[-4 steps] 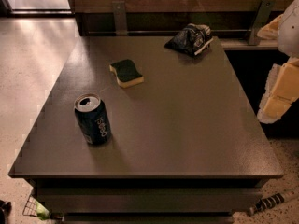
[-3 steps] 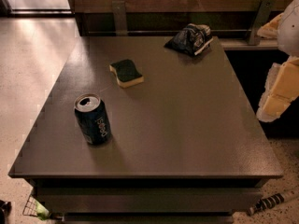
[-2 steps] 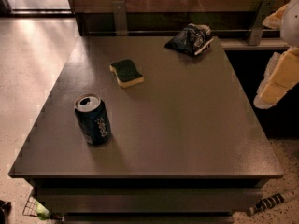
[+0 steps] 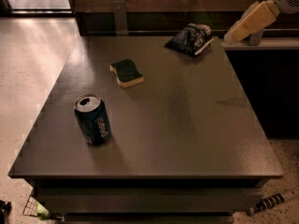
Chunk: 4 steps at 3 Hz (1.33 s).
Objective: Move blue chip bag near pepsi can
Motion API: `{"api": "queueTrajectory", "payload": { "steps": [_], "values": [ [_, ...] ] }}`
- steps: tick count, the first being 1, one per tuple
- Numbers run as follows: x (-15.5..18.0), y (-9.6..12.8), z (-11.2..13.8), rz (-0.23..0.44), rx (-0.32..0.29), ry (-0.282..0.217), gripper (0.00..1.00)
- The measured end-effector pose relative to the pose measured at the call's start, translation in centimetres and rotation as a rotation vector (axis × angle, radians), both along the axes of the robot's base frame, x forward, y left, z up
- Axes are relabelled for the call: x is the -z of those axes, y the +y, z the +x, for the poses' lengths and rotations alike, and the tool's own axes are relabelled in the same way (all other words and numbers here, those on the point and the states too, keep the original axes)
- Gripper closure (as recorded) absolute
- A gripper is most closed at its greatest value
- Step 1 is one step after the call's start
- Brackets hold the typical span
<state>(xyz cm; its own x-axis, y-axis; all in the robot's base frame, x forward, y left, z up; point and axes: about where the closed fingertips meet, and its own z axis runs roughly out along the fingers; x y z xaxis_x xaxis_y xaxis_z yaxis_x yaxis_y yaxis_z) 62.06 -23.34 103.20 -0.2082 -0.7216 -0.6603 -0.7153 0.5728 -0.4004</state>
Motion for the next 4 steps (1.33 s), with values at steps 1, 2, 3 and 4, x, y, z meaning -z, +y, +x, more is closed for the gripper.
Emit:
{"api": "queueTrajectory", "payload": {
  "steps": [1,2,3,4],
  "values": [
    [2.1,3.2,8.7,0.201,0.033,-0.051,0.00],
    [4.6,5.1,12.5,0.280,0.065,-0.018,0.00],
    [7.9,6.3,15.6,0.311,0.121,0.051,0.00],
    [7.9,6.3,15.6,0.311,0.121,0.051,0.00]
  ]
}}
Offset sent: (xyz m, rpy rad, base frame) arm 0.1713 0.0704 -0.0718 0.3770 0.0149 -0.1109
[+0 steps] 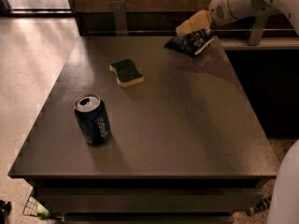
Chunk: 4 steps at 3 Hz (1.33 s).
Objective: Move blue chip bag near pepsi can
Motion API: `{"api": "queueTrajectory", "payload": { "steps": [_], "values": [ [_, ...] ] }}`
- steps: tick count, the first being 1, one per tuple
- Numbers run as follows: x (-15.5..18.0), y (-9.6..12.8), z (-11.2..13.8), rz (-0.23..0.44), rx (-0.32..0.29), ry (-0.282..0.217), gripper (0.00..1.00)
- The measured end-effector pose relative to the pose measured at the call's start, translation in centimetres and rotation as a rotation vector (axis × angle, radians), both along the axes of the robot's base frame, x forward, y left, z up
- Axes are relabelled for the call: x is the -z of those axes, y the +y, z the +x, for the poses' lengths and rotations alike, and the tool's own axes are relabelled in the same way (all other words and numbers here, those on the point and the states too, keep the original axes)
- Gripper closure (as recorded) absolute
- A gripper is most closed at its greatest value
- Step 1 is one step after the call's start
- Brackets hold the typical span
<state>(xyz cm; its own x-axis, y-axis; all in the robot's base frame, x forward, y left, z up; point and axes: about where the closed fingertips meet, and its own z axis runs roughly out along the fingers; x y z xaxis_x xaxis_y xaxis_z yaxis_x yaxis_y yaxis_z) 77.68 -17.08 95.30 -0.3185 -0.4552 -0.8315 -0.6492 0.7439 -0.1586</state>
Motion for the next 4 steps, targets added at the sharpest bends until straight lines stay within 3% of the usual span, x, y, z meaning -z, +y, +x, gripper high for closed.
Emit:
{"api": "queueTrajectory", "payload": {
  "steps": [2,3,4],
  "values": [
    [5.0,1.7,4.8,0.061,-0.046,0.060,0.00],
    [10.0,1.3,6.5,0.093,-0.030,0.160,0.00],
    [13.0,0.6,7.1,0.100,-0.002,0.226,0.00]
  ]
}}
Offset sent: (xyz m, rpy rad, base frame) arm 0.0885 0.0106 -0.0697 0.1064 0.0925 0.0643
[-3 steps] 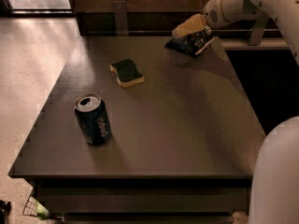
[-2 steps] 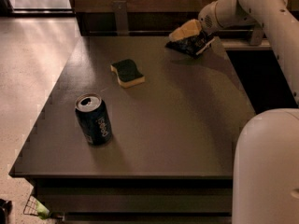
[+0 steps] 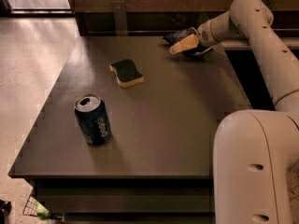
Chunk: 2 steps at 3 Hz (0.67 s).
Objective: Move blue chip bag near pepsi can
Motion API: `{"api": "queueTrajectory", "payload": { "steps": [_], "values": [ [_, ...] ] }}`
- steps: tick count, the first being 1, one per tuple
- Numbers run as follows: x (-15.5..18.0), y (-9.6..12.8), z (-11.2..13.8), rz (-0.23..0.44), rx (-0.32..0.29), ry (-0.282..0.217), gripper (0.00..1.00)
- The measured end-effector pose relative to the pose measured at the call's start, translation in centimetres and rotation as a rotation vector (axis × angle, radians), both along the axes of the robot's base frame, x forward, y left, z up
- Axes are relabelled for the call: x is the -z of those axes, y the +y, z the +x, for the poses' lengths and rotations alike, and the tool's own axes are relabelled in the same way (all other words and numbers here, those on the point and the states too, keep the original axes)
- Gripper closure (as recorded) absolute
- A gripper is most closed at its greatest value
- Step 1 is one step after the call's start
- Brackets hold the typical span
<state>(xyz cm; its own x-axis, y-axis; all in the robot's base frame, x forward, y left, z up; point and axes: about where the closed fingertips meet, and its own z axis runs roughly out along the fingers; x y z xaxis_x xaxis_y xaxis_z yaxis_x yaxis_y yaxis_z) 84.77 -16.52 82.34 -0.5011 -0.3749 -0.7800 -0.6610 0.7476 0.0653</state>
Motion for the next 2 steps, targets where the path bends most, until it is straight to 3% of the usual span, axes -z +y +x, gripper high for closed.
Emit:
{"api": "queueTrajectory", "payload": {
  "steps": [1,2],
  "values": [
    [0.53,0.14,0.16,0.001,-0.001,0.009,0.16],
    [0.88,0.44,0.23,0.001,-0.004,0.014,0.38]
  ]
}}
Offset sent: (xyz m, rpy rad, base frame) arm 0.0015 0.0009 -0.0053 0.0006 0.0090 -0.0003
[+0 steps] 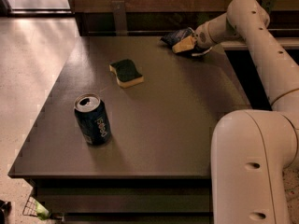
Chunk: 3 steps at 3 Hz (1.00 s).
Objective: Move blue chip bag near pepsi can
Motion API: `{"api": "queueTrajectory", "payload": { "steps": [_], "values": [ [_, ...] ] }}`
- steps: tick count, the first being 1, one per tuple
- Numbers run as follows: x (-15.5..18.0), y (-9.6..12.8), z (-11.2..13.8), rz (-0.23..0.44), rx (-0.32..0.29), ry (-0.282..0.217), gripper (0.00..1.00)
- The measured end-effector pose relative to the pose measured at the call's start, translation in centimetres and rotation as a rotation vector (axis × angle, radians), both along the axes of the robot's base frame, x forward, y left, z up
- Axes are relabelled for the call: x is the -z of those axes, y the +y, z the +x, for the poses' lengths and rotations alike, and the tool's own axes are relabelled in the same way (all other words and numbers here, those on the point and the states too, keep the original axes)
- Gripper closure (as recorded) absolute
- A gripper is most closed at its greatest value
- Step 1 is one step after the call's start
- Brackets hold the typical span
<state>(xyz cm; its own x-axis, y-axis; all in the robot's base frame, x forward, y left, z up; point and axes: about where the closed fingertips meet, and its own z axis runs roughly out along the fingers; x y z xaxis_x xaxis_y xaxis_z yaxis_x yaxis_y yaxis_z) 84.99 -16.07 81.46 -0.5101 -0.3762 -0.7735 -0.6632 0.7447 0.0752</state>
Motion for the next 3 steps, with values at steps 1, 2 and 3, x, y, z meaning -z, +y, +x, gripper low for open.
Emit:
{"api": "queueTrajectory", "payload": {
  "steps": [1,2,3],
  "values": [
    [-0.08,0.16,0.03,0.000,-0.002,0.002,0.70],
    [-0.49,0.16,0.03,0.000,-0.002,0.002,0.93],
    [-0.81,0.17,0.03,0.000,-0.002,0.002,1.00]
  ]
}}
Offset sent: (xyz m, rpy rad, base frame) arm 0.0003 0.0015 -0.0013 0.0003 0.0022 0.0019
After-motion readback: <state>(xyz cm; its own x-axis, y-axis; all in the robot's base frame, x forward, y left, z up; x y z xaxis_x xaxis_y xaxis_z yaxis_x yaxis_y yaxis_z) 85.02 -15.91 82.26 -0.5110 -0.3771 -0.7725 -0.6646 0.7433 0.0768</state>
